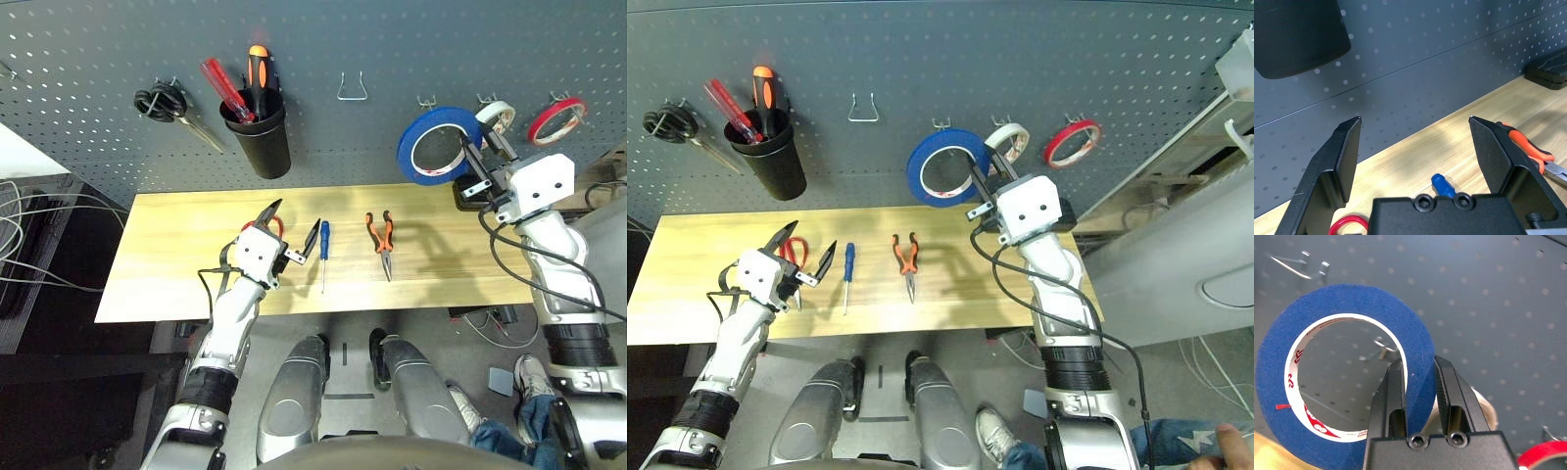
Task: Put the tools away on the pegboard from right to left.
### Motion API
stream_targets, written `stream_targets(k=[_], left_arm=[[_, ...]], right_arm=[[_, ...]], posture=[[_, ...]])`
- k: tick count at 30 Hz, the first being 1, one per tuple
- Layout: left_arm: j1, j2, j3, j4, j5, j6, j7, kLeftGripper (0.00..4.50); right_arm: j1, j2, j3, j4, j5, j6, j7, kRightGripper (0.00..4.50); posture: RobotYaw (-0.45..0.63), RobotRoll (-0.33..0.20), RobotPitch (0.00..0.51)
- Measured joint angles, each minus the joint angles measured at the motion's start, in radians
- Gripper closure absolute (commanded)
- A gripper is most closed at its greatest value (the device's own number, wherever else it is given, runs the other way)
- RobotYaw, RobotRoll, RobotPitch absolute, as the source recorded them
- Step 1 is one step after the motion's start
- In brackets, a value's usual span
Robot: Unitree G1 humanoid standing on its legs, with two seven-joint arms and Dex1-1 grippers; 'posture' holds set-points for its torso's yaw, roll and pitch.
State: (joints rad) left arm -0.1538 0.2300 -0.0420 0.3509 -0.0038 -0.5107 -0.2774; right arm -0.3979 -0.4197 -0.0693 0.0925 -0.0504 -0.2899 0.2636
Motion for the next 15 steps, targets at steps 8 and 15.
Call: stream_targets(k=[8, 15], left_arm=[[-0.007, -0.005, 0.000, 0.001, 0.000, 0.000, 0.001, 0.00], [-0.013, -0.008, 0.000, 0.001, 0.001, -0.001, 0.003, 0.00]], right_arm=[[-0.088, 0.009, 0.007, 0.162, -0.055, 0.002, -0.066, 3.77], [-0.228, 0.046, 0.019, 0.379, -0.089, -0.040, -0.127, 3.77]], posture=[[0.08, 0.000, 0.244], [0.10, 0.000, 0.246]])
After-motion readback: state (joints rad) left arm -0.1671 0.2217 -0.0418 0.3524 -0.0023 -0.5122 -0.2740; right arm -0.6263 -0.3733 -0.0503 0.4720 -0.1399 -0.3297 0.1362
